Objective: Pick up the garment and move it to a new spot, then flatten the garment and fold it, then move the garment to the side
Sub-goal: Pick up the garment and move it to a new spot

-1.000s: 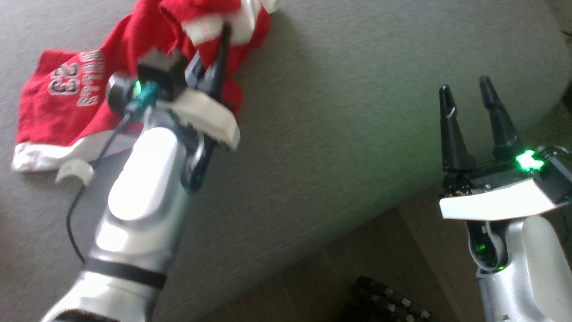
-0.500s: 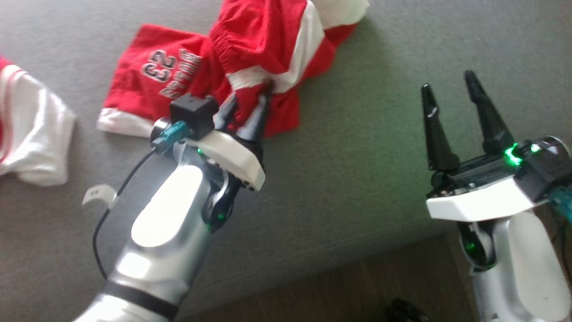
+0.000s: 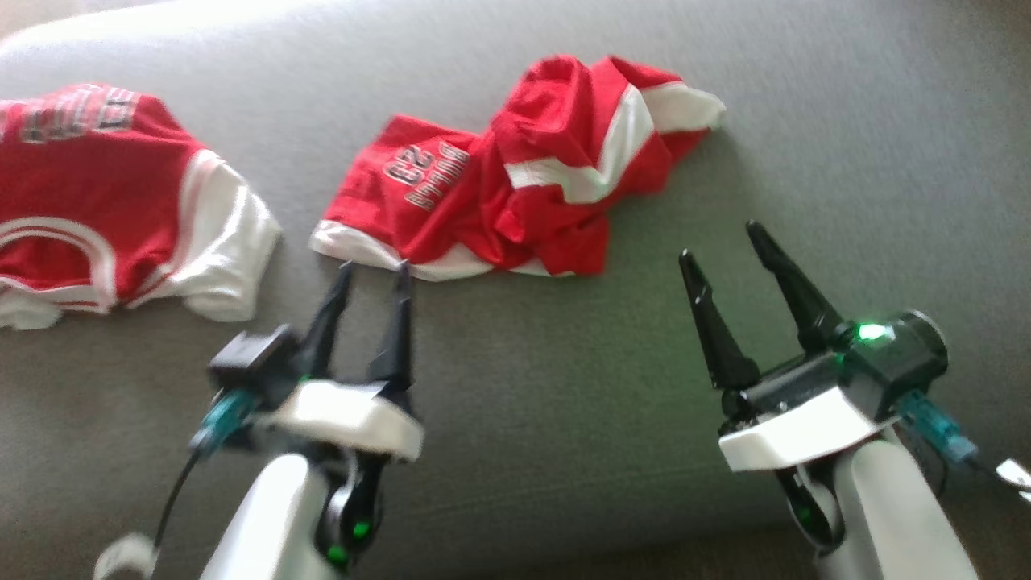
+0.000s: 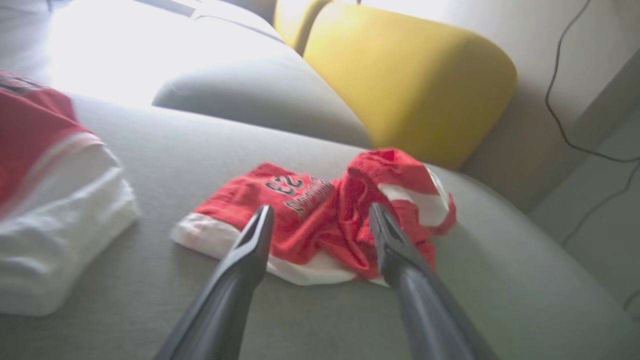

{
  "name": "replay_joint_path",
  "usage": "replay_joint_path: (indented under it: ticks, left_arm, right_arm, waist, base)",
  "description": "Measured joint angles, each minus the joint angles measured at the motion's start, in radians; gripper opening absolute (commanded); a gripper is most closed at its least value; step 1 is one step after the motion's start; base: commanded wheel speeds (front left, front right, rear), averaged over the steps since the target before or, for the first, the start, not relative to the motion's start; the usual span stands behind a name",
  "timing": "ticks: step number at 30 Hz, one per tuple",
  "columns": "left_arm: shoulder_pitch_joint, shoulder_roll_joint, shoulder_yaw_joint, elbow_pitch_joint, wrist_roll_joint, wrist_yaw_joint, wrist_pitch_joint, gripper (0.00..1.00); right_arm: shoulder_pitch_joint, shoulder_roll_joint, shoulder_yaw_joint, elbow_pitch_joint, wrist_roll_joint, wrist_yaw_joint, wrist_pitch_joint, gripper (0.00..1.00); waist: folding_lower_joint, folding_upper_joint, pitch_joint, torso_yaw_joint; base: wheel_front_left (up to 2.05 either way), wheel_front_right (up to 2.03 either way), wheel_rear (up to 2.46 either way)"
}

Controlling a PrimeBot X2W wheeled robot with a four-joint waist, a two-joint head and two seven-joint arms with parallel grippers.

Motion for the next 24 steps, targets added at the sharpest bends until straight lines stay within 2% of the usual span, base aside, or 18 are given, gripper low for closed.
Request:
replay_joint_path:
  ticks: [5,10,15,20,24]
  left_arm:
    - [0.135,0.0,0.088,-0.139,0.071,0.05,0.0,1.0]
    - [0.233,0.0,0.151,-0.214,0.154,0.093,-0.006,1.0]
    - [0.338,0.001,0.188,-0.279,0.169,0.136,-0.007,1.0]
    - [0.384,0.001,0.204,-0.318,0.263,0.138,-0.007,1.0]
    - [0.402,0.001,0.217,-0.317,0.29,0.139,-0.007,1.0]
  right_arm:
    - [0.038,0.0,0.001,0.016,-0.01,0.0,0.0,1.0]
    - [0.084,0.0,-0.002,0.031,-0.011,0.0,0.0,1.0]
    - [0.14,0.0,-0.007,0.04,-0.008,0.0,0.0,1.0]
    - [0.173,0.0,-0.037,0.059,-0.017,0.0,0.0,1.0]
    - [0.192,0.0,-0.04,0.069,-0.019,0.0,0.0,1.0]
  waist:
    - [0.0,0.0,-0.072,0.049]
    - [0.0,0.0,-0.14,0.084]
    - [-0.0001,0.0,-0.199,0.101]
    - [0.0,0.0,-0.223,0.11]
    - [0.0,0.0,-0.236,0.113]
  base:
    - [0.0,0.0,0.0]
    - [0.0,0.0,0.0]
    - [0.0,0.0,0.0]
    - [0.0,0.0,0.0]
    - [0.0,0.0,0.0]
